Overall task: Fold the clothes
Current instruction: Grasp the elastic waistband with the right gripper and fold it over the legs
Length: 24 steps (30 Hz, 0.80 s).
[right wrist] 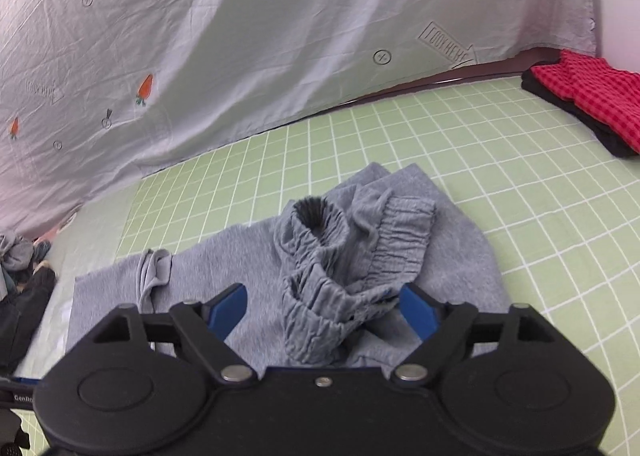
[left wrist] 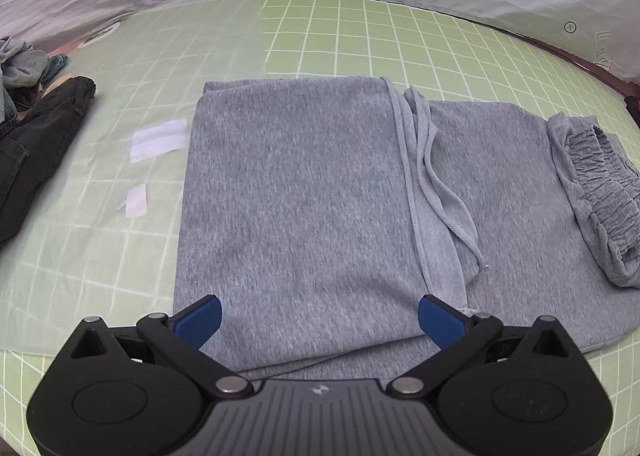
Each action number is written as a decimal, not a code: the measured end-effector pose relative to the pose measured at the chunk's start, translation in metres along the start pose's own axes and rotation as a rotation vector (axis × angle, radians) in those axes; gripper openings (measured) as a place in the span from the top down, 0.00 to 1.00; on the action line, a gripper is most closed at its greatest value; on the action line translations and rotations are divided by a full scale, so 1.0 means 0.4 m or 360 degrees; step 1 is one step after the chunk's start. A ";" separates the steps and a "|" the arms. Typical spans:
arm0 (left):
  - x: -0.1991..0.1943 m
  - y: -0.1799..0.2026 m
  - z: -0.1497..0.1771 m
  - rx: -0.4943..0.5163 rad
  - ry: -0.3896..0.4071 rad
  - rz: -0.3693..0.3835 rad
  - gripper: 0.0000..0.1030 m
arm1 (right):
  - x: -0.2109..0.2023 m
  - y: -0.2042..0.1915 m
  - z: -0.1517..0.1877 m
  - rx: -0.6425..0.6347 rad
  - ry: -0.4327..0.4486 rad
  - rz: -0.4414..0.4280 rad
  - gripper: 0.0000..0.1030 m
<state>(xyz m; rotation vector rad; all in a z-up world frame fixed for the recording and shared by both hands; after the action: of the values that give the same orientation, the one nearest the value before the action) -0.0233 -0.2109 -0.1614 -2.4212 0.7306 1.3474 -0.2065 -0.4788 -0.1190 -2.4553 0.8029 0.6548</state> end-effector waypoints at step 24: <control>0.015 -0.030 -0.021 0.0044 -0.0002 -0.0025 0.00 | 0.174 -0.039 -0.002 -0.0127 -0.0106 0.0160 0.74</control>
<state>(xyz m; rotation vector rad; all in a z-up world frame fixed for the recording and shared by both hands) -0.0080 -0.2064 -0.1619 -2.3997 0.7233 1.3236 -0.1465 -0.4966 -0.1534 -2.4627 0.8944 0.8154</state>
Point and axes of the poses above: each gripper's, at about its wrist camera, not at the fingertips, and x roughly the way its jaws point, y to its right, z to its underside, the point moved 3 cm from there along x, roughly the way its jaws point, and after that the axes turned 8 degrees about y, right-handed, at the moved point
